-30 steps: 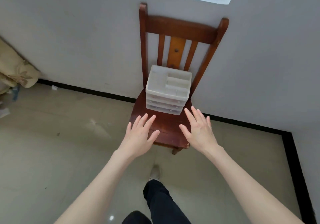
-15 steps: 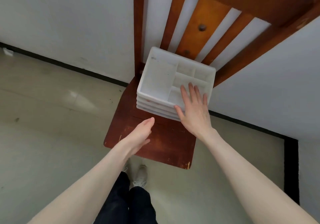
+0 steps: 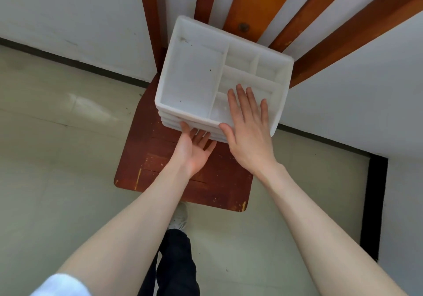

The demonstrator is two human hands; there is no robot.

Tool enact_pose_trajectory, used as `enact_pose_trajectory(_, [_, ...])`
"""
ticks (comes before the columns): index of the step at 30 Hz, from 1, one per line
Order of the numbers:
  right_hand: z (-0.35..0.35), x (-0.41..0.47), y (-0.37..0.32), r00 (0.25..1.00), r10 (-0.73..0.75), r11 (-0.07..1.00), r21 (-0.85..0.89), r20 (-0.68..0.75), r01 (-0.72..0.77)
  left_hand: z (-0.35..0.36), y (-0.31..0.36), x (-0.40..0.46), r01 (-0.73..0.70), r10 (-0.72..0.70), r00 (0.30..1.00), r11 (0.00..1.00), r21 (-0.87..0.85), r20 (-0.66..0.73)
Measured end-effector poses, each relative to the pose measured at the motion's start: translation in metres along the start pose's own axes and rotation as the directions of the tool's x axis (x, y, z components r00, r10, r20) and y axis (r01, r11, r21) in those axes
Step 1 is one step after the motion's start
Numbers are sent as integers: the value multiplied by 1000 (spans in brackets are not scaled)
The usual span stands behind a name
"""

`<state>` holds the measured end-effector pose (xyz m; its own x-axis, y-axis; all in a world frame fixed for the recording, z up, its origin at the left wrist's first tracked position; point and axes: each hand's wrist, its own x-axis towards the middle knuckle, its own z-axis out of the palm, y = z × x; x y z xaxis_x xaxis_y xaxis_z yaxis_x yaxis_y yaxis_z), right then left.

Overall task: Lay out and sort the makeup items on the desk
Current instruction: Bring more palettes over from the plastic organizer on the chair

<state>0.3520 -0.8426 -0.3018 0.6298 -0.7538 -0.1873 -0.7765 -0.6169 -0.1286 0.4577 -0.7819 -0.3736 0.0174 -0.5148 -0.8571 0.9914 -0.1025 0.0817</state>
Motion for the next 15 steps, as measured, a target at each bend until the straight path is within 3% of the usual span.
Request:
enact_pose_trajectory(5, [4,0,2,1000,-10,999,-32,-25,9,-17,0,-13,-3,3,1000,999,51,6])
enact_pose_trajectory(15, [4,-1,3,999,-18,998,-62,-33,16,-75,-36,-53,12,0,992,996,90,-126])
